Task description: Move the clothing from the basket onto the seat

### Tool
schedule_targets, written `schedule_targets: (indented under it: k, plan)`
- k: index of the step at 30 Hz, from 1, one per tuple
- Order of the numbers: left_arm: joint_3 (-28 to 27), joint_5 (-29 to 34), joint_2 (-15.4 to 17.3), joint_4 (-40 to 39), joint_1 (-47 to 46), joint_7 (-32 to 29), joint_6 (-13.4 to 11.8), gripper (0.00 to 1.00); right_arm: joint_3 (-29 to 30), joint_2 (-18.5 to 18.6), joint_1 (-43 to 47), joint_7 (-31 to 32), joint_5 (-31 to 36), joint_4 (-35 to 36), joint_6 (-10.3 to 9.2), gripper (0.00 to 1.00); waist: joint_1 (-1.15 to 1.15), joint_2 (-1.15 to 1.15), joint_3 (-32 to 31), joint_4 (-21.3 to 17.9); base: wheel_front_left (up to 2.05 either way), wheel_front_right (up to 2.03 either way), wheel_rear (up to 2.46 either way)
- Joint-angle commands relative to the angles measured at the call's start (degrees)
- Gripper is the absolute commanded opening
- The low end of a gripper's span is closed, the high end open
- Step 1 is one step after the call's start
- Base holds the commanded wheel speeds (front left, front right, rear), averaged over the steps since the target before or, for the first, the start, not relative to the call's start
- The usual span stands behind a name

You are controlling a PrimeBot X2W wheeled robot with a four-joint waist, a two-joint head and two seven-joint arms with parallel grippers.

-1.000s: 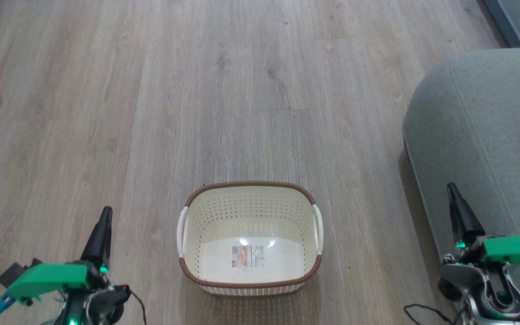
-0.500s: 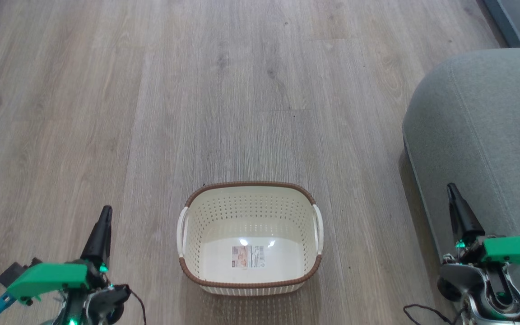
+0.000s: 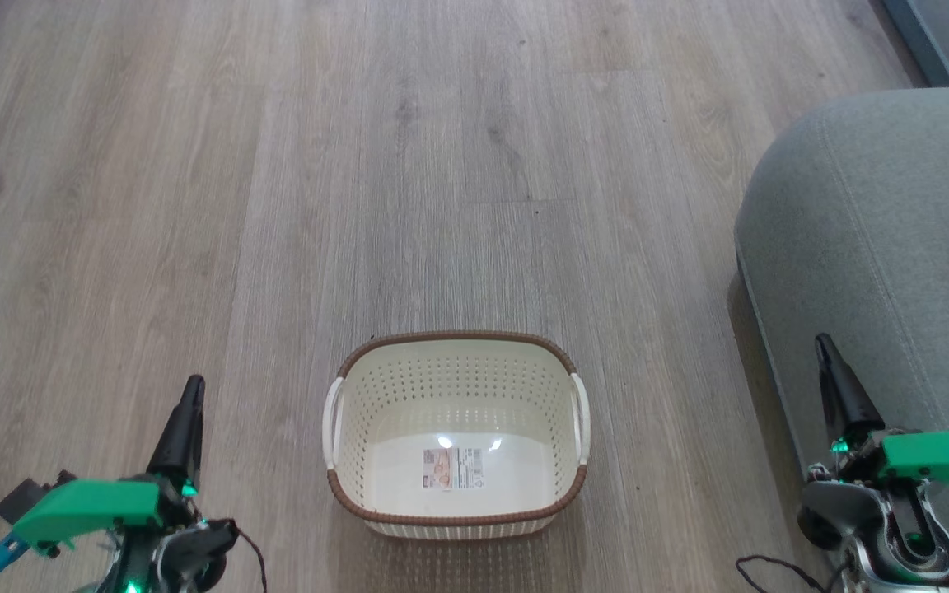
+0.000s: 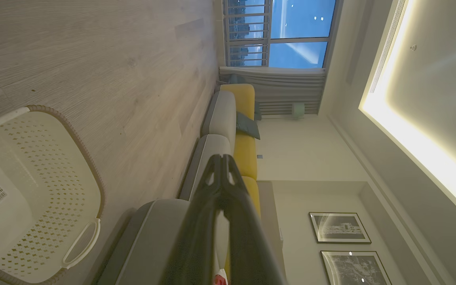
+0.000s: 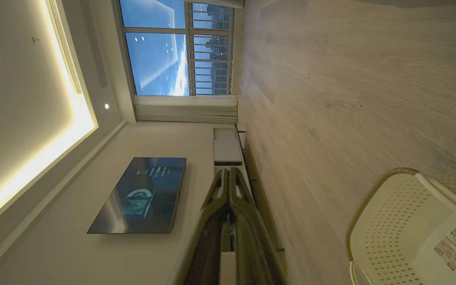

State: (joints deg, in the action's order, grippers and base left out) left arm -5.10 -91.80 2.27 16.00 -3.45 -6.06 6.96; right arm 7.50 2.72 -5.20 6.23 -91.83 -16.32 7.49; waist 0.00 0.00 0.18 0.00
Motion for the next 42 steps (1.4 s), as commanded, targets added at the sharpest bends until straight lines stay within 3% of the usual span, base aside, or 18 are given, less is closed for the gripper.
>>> schedule_targets:
  k: [1,42]
  plan:
    - [-1.4,-0.4,0.6,-1.9,-2.7,-0.4,0.5,0.00,-1.0,0.2,-1.0,0.3,-0.3,2.3,0.00,0.00,0.00,0.00,0.0,0.0,0.00,0.00,0.00]
    - [-1.4,-0.4,0.6,-1.9,-2.7,-0.4,0.5,0.00,-1.0,0.2,-1.0,0.3,-0.3,2.3,0.00,0.00,0.00,0.00,0.0,0.0,0.00,0.00,0.00]
